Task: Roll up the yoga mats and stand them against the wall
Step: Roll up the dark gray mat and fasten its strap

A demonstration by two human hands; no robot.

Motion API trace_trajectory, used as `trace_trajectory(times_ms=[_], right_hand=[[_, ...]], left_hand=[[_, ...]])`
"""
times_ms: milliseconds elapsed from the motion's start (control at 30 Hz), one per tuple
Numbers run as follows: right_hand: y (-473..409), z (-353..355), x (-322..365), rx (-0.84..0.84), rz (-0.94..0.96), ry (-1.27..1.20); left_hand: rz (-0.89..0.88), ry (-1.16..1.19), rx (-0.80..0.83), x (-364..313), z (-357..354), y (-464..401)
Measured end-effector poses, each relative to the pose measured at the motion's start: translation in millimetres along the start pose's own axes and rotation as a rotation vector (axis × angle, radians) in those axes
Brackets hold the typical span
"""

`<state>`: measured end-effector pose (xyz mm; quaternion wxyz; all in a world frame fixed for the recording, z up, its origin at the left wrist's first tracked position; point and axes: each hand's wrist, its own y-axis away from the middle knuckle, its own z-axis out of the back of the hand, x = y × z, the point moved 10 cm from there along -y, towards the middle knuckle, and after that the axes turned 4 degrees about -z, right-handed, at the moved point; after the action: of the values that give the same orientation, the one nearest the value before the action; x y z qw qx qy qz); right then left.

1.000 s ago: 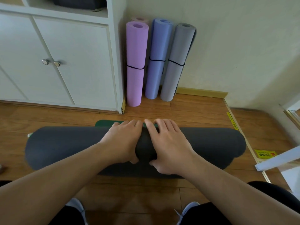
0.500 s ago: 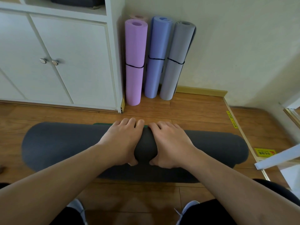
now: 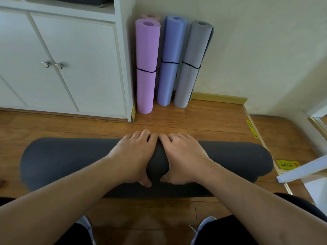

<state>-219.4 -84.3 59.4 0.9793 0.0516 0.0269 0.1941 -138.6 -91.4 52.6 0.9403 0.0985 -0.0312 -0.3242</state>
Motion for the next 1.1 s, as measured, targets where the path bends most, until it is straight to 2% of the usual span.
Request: trace_trajectory(times_ms=[167, 300, 467, 667, 800, 967, 1100], right_hand=[[4.4, 1.0, 6.1, -0.017, 0.004, 0.008], [7.0, 5.9, 11.6, -0.026, 0.020, 0.109], [3.0, 1.6, 9.6, -0.033, 0.037, 0.004], [0.5, 5.3, 2.7, -0.038, 0.017, -0.046], [4.5, 8.1, 6.5, -0.057, 0.007, -0.036], [9.5, 12.8, 14.6, -0.035, 0.026, 0.129], [5.3, 8.4, 14.3, -0.038, 0.045, 0.093]], left_hand=[[0.010, 0.059, -0.028, 2.1, 1.9, -2.2], [0.044, 0.188, 0.071, 18.0, 5.0, -2.6], [0.064, 0.197, 0.139, 16.7, -0.5, -0.4], [0.028, 0.019, -0.023, -3.3, -0.3, 3.1], [0.035, 0.066, -0.071, 0.1, 5.9, -3.7], [0.103, 0.191, 0.049, 21.8, 4.8, -4.4], [0.090, 0.238, 0.119, 20.0, 0.0, -0.9]])
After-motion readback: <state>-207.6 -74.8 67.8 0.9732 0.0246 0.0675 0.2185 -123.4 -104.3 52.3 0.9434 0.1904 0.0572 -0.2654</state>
